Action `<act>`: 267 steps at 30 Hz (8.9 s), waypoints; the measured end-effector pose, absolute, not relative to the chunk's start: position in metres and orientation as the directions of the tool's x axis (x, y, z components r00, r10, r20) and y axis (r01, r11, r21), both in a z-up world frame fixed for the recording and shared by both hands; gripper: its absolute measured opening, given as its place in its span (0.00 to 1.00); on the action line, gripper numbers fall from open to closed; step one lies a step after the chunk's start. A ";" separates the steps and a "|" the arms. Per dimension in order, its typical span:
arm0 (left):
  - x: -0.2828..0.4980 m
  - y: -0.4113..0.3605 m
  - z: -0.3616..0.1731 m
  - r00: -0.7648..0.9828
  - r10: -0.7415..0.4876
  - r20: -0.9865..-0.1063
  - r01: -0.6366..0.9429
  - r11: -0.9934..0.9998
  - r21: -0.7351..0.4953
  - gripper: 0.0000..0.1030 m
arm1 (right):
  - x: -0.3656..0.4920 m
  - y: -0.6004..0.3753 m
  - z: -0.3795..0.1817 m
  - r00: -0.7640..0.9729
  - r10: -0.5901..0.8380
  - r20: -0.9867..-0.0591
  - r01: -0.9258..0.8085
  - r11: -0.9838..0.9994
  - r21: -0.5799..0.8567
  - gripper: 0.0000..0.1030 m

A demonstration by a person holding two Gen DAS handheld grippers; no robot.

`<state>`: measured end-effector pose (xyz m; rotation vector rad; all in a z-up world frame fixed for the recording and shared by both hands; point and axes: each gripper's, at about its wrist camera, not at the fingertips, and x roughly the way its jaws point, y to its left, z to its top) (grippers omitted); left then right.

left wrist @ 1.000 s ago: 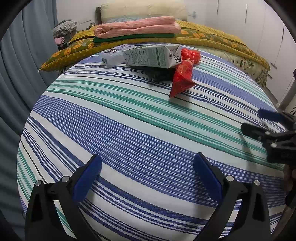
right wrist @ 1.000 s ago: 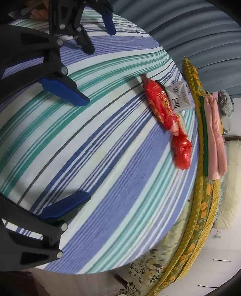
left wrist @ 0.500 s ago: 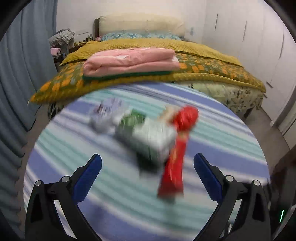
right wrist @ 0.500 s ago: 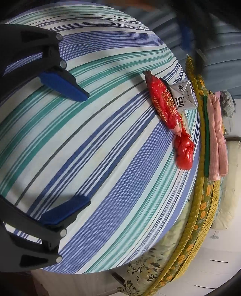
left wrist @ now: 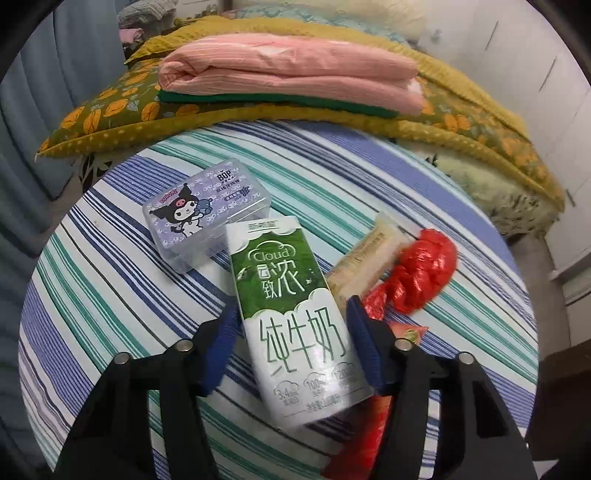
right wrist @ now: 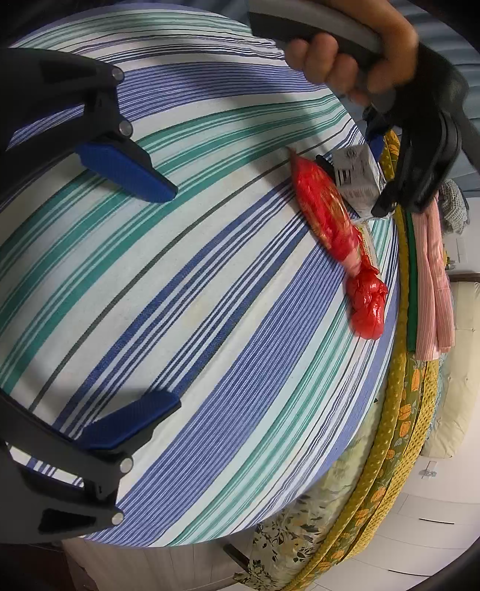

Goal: Collect trash
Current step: 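Grasp the green-and-white milk carton with the left tool, then grasp the red stick wrapper with the right tool while the left tool holds the carton, then carry the carton and red wrapper over the wastebasket and open both tools, then return both tools to the table toward the dark green bag, then grasp the dark green bag with the left tool while the right tool grasps the red bags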

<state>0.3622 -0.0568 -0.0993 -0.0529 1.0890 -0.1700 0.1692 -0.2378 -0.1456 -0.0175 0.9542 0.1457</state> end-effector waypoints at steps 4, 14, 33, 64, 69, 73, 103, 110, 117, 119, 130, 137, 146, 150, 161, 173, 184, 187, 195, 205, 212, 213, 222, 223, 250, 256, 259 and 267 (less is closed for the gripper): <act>0.334 -0.039 -0.084 0.497 -0.202 -0.844 0.167 0.977 -0.136 0.53 | 0.169 -0.238 -0.146 0.569 0.116 -0.814 -0.132 0.990 0.049 0.96; 0.210 0.020 -0.099 0.519 -0.261 -0.814 0.258 0.956 -0.142 0.54 | 0.169 -0.238 -0.146 0.570 0.116 -0.814 -0.131 0.990 0.049 0.96; 0.190 0.026 -0.139 0.557 -0.130 -0.820 0.224 0.975 -0.003 0.94 | 0.169 -0.238 -0.145 0.568 0.119 -0.815 -0.132 0.990 0.052 0.96; 0.190 0.023 -0.141 0.553 -0.115 -0.825 0.225 0.974 0.015 0.96 | 0.150 -0.231 -0.123 0.529 0.232 -0.816 -0.201 0.969 0.145 0.26; 0.190 0.023 -0.141 0.553 -0.114 -0.825 0.225 0.974 0.016 0.96 | 0.144 -0.225 -0.137 0.552 0.201 -0.809 -0.203 0.974 0.103 0.62; 0.190 0.023 -0.141 0.553 -0.114 -0.825 0.225 0.974 0.016 0.96 | 0.142 -0.222 -0.140 0.577 0.184 -0.796 -0.203 0.976 0.079 0.71; 0.207 0.011 -0.121 0.481 -0.150 -0.864 0.376 0.925 0.048 0.54 | 0.196 -0.233 -0.115 0.354 0.256 -0.899 -0.213 0.959 0.189 0.14; 0.196 0.005 -0.112 0.499 -0.223 -0.837 0.382 0.924 -0.019 0.50 | 0.174 -0.263 -0.095 0.431 0.317 -0.845 -0.191 0.947 0.258 0.12; 0.166 -0.060 -0.080 0.465 -0.389 -0.795 0.502 0.856 -0.125 0.51 | 0.139 -0.331 -0.073 0.533 0.317 -0.785 -0.107 0.945 0.309 0.12; 0.157 -0.088 -0.070 0.447 -0.433 -0.783 0.546 0.825 -0.145 0.51 | 0.124 -0.365 -0.070 0.566 0.273 -0.778 -0.049 0.953 0.299 0.12; 0.113 -0.294 -0.059 0.266 -0.601 -0.754 0.750 0.620 -0.230 0.51 | 0.058 -0.517 -0.099 0.590 0.077 -0.804 0.227 0.939 0.257 0.12; 0.098 -0.393 -0.099 0.175 -0.595 -0.784 0.794 0.556 -0.245 0.51 | 0.034 -0.584 -0.141 0.576 0.054 -0.816 0.347 0.887 0.304 0.13; 0.105 -0.456 -0.155 0.151 -0.587 -0.795 0.785 0.559 -0.265 0.74 | 0.025 -0.623 -0.170 0.593 0.074 -0.802 0.414 0.826 0.382 0.52; 0.106 -0.448 -0.149 0.172 -0.598 -0.783 0.775 0.573 -0.268 0.81 | 0.018 -0.629 -0.169 0.601 0.035 -0.798 0.441 0.818 0.369 0.57; 0.095 -0.317 -0.102 0.362 -0.559 -0.746 0.750 0.650 -0.123 0.94 | 0.021 -0.569 -0.135 0.653 -0.158 -0.741 0.399 0.903 0.159 0.88; 0.132 -0.101 -0.125 0.520 -0.317 -0.793 0.521 0.853 0.001 0.94 | 0.073 -0.352 -0.116 0.680 0.106 -0.725 -0.002 0.990 0.143 0.89; 0.162 -0.036 -0.136 0.480 -0.282 -0.830 0.513 0.859 0.005 0.95 | 0.155 -0.254 -0.135 0.584 0.158 -0.796 -0.127 0.987 0.102 0.89; 0.164 -0.035 -0.135 0.462 -0.321 -0.827 0.549 0.836 -0.018 0.95 | 0.161 -0.248 -0.141 0.568 0.178 -0.804 -0.159 0.982 0.105 0.90; 0.205 -0.044 -0.124 0.482 -0.336 -0.809 0.650 0.756 0.073 0.95 | 0.161 -0.238 -0.145 0.566 0.146 -0.811 -0.180 0.982 0.051 0.95; 0.315 -0.065 -0.117 0.417 -0.386 -0.823 0.696 0.718 0.017 0.95 | 0.162 -0.238 -0.145 0.564 0.149 -0.812 -0.178 0.982 0.056 0.96; 0.336 -0.080 -0.142 0.364 -0.397 -0.843 0.765 0.643 0.028 0.93 | 0.162 -0.239 -0.145 0.564 0.149 -0.812 -0.179 0.982 0.056 0.96; 0.333 -0.080 -0.141 0.361 -0.415 -0.835 0.779 0.626 0.026 0.88 | 0.162 -0.239 -0.145 0.564 0.149 -0.812 -0.179 0.982 0.056 0.96; 0.299 -0.068 -0.130 0.409 -0.373 -0.833 0.729 0.683 0.052 0.38 | 0.162 -0.239 -0.145 0.564 0.149 -0.812 -0.179 0.982 0.056 0.96; 0.291 -0.061 -0.127 0.418 -0.366 -0.831 0.700 0.713 0.038 0.38 | 0.162 -0.239 -0.145 0.564 0.149 -0.812 -0.179 0.982 0.056 0.96; 0.212 0.014 -0.140 0.534 -0.182 -0.826 0.352 0.936 0.021 0.95 | 0.173 -0.241 -0.141 0.546 0.148 -0.825 -0.180 0.982 0.056 0.95; 0.213 0.015 -0.141 0.532 -0.185 -0.826 0.353 0.936 0.017 0.96 | 0.235 -0.263 -0.105 0.601 0.196 -0.775 -0.011 0.971 0.238 0.89; 0.213 0.016 -0.141 0.531 -0.188 -0.826 0.351 0.936 0.012 0.96 | 0.273 -0.253 -0.097 0.607 0.241 -0.757 0.017 0.949 0.315 0.71; 0.213 0.016 -0.140 0.531 -0.189 -0.826 0.351 0.936 0.011 0.96 | 0.346 -0.224 -0.118 0.596 0.160 -0.787 0.157 0.938 0.310 0.72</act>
